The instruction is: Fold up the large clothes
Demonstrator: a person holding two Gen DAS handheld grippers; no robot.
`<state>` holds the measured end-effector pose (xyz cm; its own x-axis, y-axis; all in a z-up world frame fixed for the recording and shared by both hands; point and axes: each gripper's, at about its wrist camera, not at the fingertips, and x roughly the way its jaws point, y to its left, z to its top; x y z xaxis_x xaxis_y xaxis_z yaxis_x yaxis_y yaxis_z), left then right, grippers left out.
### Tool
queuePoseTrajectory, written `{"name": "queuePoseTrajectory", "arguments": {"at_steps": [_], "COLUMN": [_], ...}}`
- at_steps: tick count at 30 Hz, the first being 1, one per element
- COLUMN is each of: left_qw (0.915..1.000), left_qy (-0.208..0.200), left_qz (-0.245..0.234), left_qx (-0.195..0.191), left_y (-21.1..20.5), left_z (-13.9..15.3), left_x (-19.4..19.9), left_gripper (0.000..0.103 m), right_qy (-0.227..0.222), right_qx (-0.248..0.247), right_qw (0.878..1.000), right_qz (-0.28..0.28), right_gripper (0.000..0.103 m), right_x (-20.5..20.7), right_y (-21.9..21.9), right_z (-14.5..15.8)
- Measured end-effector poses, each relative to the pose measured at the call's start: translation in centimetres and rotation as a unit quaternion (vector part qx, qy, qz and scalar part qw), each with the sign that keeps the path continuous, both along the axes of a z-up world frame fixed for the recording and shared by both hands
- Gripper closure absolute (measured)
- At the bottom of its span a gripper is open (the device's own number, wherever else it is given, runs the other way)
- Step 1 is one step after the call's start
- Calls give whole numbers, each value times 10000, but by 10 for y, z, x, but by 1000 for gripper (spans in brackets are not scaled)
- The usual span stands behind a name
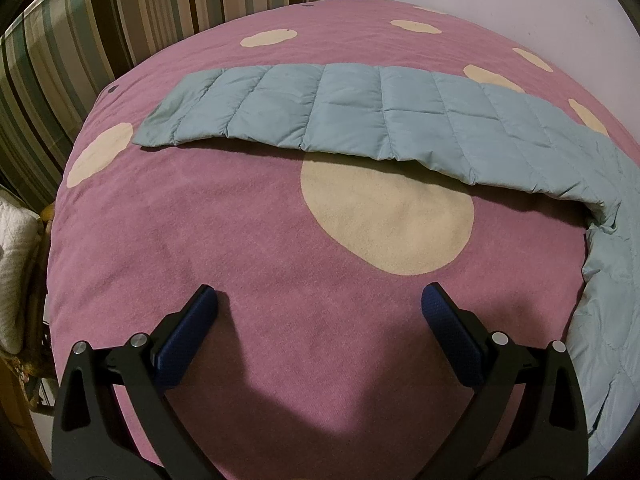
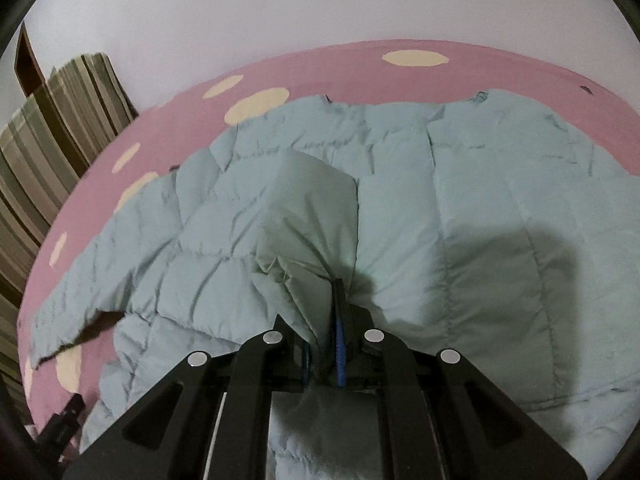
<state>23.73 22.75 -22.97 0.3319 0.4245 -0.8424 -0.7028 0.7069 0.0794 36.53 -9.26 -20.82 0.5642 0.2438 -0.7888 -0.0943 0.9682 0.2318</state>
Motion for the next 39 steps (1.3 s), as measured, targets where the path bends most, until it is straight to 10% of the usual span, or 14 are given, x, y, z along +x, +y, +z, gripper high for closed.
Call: {"name": "queuePoseTrajectory", "arguments": {"at_steps": [10, 16, 25, 39], "left_qw": [10000, 10000, 10000, 10000], "left_qy": [3, 3, 10, 13], "left_qz": [0, -1, -1, -3], "left_qx": [0, -1, 7, 13], "left_y": [0, 0, 0, 0], "left_z": [0, 0, 0, 0], "left_x": [0, 0, 0, 0], "left_gripper": [2, 2, 2, 2], "right_qy": [40, -46, -170, -528], "right_qx": [-168, -122, 216, 10], "right_qw": [9999, 9998, 9988, 9912], "right_qz": [2, 137, 401, -1212], "right_gripper": [90, 61, 61, 74], "right_x": [0, -2, -25, -41], "right_y": [5, 15, 21, -159], "right_z": [1, 7, 32, 61]}}
